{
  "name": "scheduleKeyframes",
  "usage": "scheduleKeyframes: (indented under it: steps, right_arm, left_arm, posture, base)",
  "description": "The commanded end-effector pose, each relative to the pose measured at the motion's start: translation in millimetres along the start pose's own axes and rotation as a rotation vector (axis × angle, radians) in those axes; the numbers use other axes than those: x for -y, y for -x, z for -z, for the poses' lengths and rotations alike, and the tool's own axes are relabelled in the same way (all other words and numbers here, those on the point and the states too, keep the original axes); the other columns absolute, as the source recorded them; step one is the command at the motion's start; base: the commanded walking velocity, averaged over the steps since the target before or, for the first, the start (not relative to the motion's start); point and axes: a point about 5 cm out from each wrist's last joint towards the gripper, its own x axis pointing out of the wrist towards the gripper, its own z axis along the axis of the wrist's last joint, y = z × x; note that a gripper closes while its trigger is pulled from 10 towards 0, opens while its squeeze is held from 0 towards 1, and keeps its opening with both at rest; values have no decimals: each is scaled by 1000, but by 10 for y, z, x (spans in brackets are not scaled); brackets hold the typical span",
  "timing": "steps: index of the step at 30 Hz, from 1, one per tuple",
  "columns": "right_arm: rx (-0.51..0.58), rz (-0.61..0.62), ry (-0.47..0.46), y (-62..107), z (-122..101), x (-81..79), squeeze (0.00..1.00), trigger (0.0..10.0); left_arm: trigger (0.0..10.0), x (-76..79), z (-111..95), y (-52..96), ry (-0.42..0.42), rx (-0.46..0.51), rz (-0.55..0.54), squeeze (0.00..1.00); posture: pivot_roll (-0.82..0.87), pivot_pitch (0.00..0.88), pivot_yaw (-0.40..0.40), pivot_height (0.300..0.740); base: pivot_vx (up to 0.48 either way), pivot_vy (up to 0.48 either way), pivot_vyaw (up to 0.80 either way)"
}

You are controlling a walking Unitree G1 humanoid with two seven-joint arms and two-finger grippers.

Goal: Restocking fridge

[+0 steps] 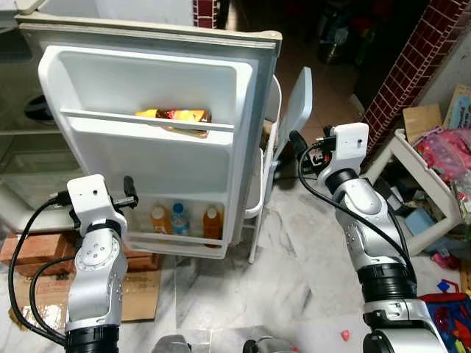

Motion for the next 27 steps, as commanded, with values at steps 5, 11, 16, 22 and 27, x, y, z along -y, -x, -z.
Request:
scheduleKeyframes:
  steps: [5,11,16,22,27]
  right_arm:
    - [12,-1,17,-12,-22,23,0,10000]
    - [16,-23,22,-108,-84,-46,0,10000]
    - [-25,-6,33,-109,-22,-21,0,10000]
    - [-100,22,46,-25,119,62,0,10000]
    - [-166,-4,35,35,227,117,0,10000]
  left_arm:
    - [10000,43,-148,81,-60,57,6,0]
    - [10000,-19,-81,221,-49,40,-35,0]
    - [10000,-3,-11,255,-47,6,-31,0]
    - [10000,24,23,240,-49,-10,-21,0]
    - [10000,53,26,223,-40,-15,-11,0]
  posture:
    - [140,0,-57,740]
    - [146,0,-90,740]
    - [131,0,-87,740]
    - [115,0,-77,740]
    - [105,0,-75,740]
  base:
    - [0,0,634]
    - [0,-224,778]
    - [0,-285,395]
    - [40,-319,0]
    - [96,-329,0]
